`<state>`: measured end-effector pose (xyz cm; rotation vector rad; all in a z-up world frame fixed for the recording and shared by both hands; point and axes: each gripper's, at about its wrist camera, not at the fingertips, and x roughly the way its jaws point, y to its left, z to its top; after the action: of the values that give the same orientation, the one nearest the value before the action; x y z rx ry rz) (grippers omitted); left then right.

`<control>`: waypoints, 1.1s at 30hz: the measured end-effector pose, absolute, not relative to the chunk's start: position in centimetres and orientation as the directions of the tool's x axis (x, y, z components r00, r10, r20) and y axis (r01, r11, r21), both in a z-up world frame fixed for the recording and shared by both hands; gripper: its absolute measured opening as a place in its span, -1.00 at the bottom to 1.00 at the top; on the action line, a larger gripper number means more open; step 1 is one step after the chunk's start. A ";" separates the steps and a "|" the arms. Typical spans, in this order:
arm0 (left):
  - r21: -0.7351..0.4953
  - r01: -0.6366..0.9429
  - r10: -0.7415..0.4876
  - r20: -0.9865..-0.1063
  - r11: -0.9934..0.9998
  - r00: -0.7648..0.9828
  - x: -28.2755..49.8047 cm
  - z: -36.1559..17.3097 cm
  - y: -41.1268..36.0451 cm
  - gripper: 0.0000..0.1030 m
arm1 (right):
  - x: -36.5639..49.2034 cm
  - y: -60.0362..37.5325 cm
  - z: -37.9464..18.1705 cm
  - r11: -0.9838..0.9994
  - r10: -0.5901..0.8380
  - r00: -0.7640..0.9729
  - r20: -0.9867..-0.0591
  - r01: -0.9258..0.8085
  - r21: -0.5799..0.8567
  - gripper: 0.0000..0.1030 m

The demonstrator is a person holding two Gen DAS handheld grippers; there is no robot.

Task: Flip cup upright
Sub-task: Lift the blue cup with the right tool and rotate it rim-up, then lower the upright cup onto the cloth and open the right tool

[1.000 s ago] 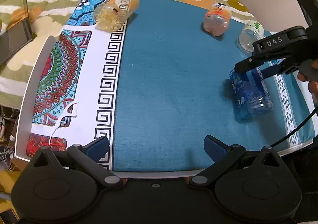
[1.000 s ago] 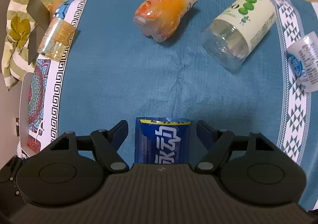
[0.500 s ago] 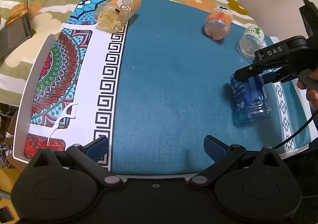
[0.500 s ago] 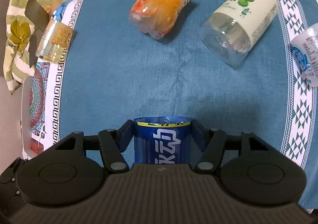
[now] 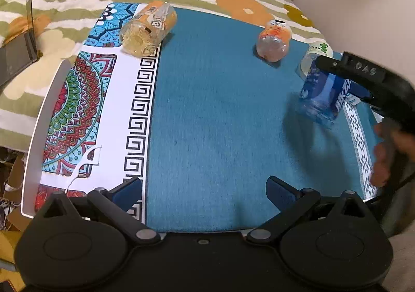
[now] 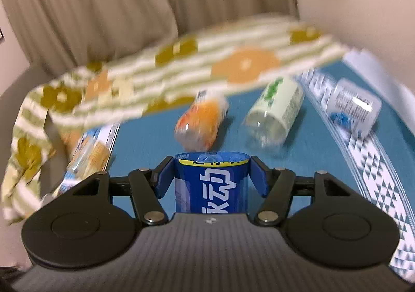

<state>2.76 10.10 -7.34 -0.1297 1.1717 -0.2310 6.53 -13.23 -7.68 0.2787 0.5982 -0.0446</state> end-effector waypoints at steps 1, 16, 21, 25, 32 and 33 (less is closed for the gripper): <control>-0.216 0.115 -0.244 -0.895 0.969 0.374 2.6 -7.4 10.2 1.00 | 6.3 -12.8 -8.1 0.968 0.017 0.844 -0.536 0.121 0.220 0.50; -0.170 0.157 -0.221 -0.889 0.973 0.402 1.7 -8.2 10.9 1.00 | 3.0 -9.5 -11.8 0.990 -0.077 0.907 -0.414 0.120 0.079 0.52; -0.187 0.156 -0.235 -0.889 0.970 0.393 1.8 -8.2 10.8 1.00 | 2.2 -9.2 -11.5 0.993 -0.071 0.888 -0.455 0.106 0.051 0.52; -0.198 0.155 -0.243 -0.890 0.968 0.385 1.8 -8.3 10.6 1.00 | 1.7 -8.9 -11.4 0.994 -0.069 0.872 -0.485 0.103 0.044 0.53; -0.182 0.154 -0.229 -0.891 0.971 0.391 1.9 -8.0 10.7 1.00 | 2.1 -9.1 -11.5 0.990 -0.040 0.828 -0.559 0.107 0.089 0.52; -0.182 0.150 -0.227 -0.890 0.972 0.394 1.9 -7.9 10.7 1.00 | 2.2 -9.2 -11.4 0.990 -0.035 0.825 -0.563 0.107 0.094 0.52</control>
<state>1.94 10.74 -7.92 -0.0761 1.1410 -0.2394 2.19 -9.18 -11.40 0.1237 0.5954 -0.0755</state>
